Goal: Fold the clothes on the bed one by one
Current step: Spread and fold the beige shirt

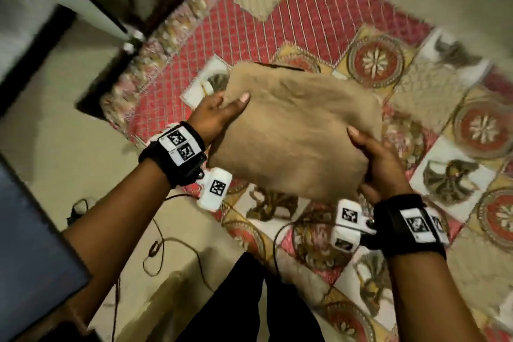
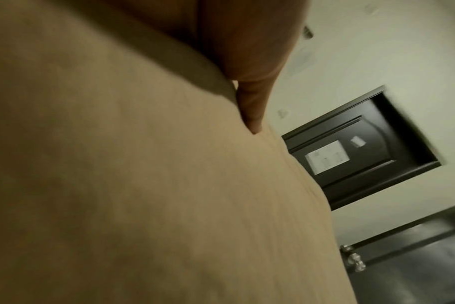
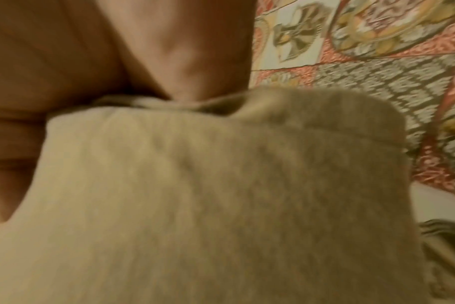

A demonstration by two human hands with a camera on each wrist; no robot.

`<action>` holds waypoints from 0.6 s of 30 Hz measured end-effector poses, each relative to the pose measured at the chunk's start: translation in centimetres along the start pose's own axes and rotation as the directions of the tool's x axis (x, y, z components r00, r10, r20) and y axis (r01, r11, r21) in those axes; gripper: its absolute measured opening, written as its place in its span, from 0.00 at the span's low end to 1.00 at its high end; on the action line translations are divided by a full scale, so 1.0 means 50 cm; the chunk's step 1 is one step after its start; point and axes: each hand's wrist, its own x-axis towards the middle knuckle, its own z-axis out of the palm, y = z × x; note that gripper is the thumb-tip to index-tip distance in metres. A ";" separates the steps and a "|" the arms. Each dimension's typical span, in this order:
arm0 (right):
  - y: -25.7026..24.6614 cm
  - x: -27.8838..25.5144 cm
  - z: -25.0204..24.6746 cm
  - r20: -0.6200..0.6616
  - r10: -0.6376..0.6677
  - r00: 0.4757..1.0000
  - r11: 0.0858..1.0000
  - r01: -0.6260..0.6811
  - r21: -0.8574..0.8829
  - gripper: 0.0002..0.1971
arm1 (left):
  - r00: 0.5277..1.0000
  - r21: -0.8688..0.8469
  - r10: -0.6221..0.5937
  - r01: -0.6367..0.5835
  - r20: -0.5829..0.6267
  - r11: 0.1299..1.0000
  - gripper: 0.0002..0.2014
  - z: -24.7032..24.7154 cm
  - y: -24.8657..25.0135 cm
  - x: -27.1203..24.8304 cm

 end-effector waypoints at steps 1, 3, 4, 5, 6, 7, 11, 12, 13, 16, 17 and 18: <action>-0.051 -0.027 0.044 0.034 -0.048 0.998 0.998 0.049 -0.026 0.31 | 0.999 -0.021 0.054 -0.054 -0.002 0.998 0.07 -0.025 0.070 -0.026; -0.165 -0.092 0.145 0.107 -0.171 0.980 0.981 0.179 -0.071 0.33 | 0.980 -0.073 0.191 -0.195 -0.051 0.978 0.06 -0.080 0.214 -0.106; -0.213 -0.127 0.195 0.148 -0.222 0.964 0.970 0.234 -0.071 0.30 | 0.966 -0.081 0.244 -0.251 -0.089 0.965 0.06 -0.106 0.276 -0.152; -0.258 -0.161 0.244 0.190 -0.271 0.944 0.954 0.290 -0.079 0.27 | 0.943 -0.069 0.308 -0.318 -0.124 0.946 0.07 -0.132 0.334 -0.203; -0.286 -0.197 0.282 0.224 -0.308 0.925 0.940 0.332 -0.081 0.24 | 0.922 -0.052 0.357 -0.368 -0.148 0.929 0.08 -0.146 0.371 -0.251; -0.311 -0.235 0.324 0.269 -0.328 0.905 0.929 0.361 -0.080 0.22 | 0.893 -0.037 0.409 -0.423 -0.188 0.905 0.09 -0.171 0.405 -0.307; -0.358 -0.379 0.464 0.411 -0.333 0.848 0.915 0.395 -0.075 0.16 | 0.795 -0.094 0.492 -0.554 -0.355 0.827 0.09 -0.266 0.454 -0.518; -0.357 -0.409 0.492 0.445 -0.331 0.832 0.912 0.403 -0.077 0.20 | 0.778 -0.115 0.497 -0.574 -0.383 0.811 0.10 -0.286 0.453 -0.562; -0.353 -0.440 0.523 0.478 -0.318 0.819 0.913 0.401 -0.080 0.23 | 0.760 -0.124 0.494 -0.588 -0.422 0.799 0.11 -0.309 0.447 -0.602; -0.330 -0.502 0.611 0.578 -0.260 0.773 0.919 0.382 -0.098 0.20 | 0.705 -0.138 0.468 -0.619 -0.533 0.773 0.12 -0.374 0.422 -0.687; -0.321 -0.516 0.642 0.599 -0.241 0.763 0.917 0.381 -0.117 0.19 | 0.675 -0.144 0.454 -0.635 -0.582 0.759 0.14 -0.398 0.412 -0.711; -0.313 -0.532 0.675 0.623 -0.219 0.751 0.915 0.381 -0.137 0.19 | 0.645 -0.147 0.441 -0.651 -0.624 0.745 0.15 -0.421 0.401 -0.733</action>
